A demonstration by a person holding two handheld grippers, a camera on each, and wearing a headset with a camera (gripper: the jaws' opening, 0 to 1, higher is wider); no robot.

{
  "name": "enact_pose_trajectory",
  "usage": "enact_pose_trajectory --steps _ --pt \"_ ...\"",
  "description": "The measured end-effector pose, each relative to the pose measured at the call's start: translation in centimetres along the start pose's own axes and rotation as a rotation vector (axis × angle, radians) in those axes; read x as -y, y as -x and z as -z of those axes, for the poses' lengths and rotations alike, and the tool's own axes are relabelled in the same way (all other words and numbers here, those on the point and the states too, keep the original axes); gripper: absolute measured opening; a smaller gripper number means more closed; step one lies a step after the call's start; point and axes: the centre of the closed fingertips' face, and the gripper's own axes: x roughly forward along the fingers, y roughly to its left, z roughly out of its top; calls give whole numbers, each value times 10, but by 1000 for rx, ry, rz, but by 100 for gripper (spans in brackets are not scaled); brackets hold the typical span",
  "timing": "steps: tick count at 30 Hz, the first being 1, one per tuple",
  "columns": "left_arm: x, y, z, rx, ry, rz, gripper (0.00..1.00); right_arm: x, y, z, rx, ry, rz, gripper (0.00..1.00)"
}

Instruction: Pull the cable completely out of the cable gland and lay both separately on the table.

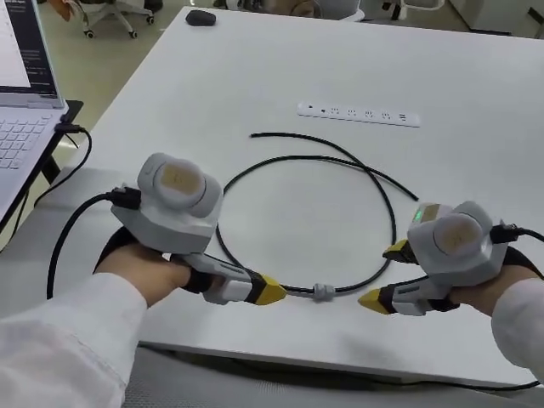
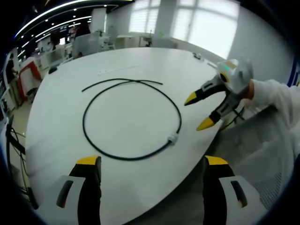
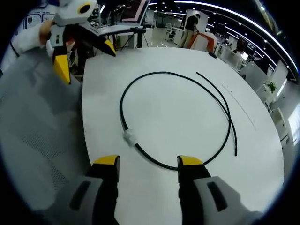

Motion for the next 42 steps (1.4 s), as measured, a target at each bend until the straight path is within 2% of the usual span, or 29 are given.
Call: enact_pose_trajectory --steps 3,6,9,14,20,23,26,31,36,42 --pt "1 1 -1 3 -9 -3 89 -2 -8 -2 15 79 -30 49" --pt "-1 1 -2 7 -5 -3 88 -6 -14 -4 23 90 -56 47" --pt "-2 1 -1 4 -6 -5 88 -10 -20 -11 45 136 -82 44" --pt "-2 0 -1 5 -6 -2 88 -14 -35 -11 36 141 -115 41" --pt "-3 0 -2 7 -4 -3 87 -21 -46 -9 30 185 -146 36" --pt "-3 0 -1 6 -5 -4 87 -23 -52 -4 4 245 -154 33" --pt "-3 0 -2 7 -5 -3 87 -25 -57 -2 -4 249 -171 30" --pt "-3 0 0 -2 -7 -5 87 -26 -61 2 -11 241 -168 27" --pt "-2 0 0 -4 -11 -4 87 -31 -64 4 -21 257 -194 23" --pt "-3 0 1 -6 -13 -4 86 -33 -66 -1 -4 264 -194 21"
